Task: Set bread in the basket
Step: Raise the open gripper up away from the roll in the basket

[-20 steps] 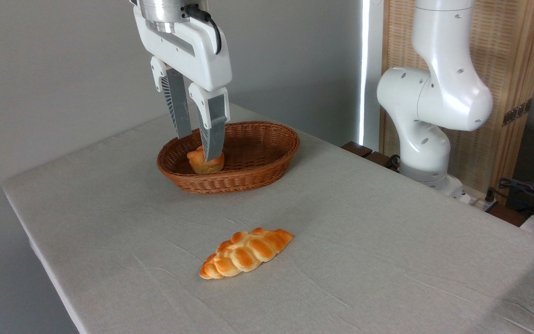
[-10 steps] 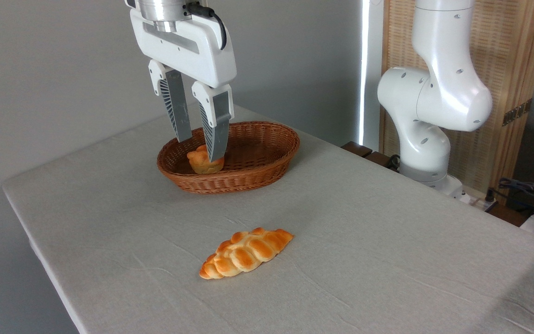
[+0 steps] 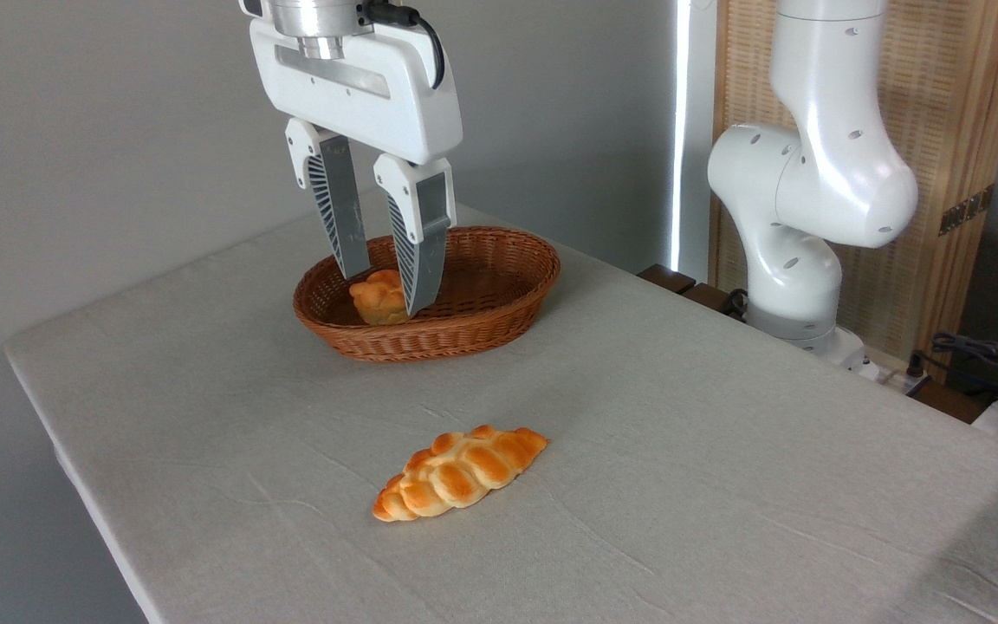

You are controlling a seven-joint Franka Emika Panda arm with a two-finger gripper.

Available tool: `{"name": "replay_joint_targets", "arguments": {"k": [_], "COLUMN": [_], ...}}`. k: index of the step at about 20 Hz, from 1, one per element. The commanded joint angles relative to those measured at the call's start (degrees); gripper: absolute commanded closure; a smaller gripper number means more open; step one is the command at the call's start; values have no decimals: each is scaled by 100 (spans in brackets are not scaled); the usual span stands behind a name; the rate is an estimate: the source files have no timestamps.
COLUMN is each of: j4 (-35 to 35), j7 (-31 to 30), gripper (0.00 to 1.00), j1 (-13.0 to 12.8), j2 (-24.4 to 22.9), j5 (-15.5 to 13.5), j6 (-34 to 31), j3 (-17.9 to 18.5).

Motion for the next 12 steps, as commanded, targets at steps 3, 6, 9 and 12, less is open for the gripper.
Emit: {"name": "replay_joint_targets", "arguments": {"k": [3, 6, 9, 12], "j4": [154, 154, 154, 154], "j7": [113, 113, 78, 78], "gripper": [0, 0, 0, 0], "j1": [-126, -126, -126, -126], "j2": [64, 64, 73, 73], "j5": [68, 42, 51, 51], "j6": [-318, -336, -336, -336], "j3": [60, 42, 42, 42]}}
